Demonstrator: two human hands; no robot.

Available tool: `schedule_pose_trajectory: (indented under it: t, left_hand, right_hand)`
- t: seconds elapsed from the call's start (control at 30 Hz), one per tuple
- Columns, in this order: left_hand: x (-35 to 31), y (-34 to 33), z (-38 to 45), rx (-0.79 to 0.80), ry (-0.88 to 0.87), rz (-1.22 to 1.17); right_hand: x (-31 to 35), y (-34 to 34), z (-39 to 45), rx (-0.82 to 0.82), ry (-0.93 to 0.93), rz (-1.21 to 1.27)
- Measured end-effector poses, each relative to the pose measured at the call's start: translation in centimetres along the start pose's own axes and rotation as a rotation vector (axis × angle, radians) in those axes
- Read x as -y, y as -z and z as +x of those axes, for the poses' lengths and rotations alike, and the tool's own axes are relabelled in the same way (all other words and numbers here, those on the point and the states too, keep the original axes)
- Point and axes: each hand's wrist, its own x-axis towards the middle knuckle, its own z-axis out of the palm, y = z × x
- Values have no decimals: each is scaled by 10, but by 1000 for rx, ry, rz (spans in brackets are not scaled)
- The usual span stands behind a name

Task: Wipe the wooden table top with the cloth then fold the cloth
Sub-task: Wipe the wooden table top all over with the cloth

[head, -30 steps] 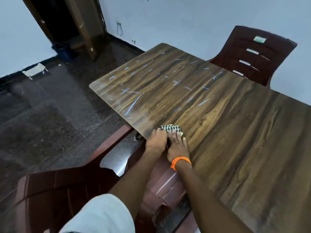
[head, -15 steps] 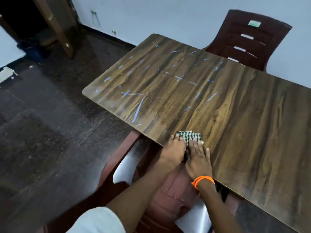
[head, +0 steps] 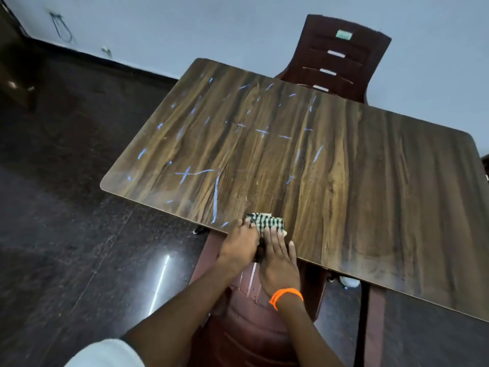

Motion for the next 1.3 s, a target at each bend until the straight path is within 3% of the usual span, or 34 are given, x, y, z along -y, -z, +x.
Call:
schedule_pose_trajectory:
  t: [0.13,0.3,0.5,0.7,0.93,1.07,1.17,1.3]
  left_hand:
    - [-33,-7,8,46,-157,48]
    - [-56,-1,37,-58,-168,68]
    - [7,5,55,-41,-9,73]
    - [59,7,9,-28,90,118]
    - [41,1,-5,51,-42,105]
    - [33,16,30,-47,-54,17]
    - [51,29,58,-110,-112,57]
    - [101,36,76,-39,-189,134]
  right_hand:
    - [-39,5,-6,-30,-93,-36]
    - [-55,23,29,6,-157,11]
    - [6,20,69,20,-50,27]
    - [59,1,42,-13,85,79]
    - [34,-4,14,-60,57,28]
    - [25,0,50,-80,-68,21]
    - [39,-2,85,-92,-121,24]
    - [83,-16,104,-100,-143,51]
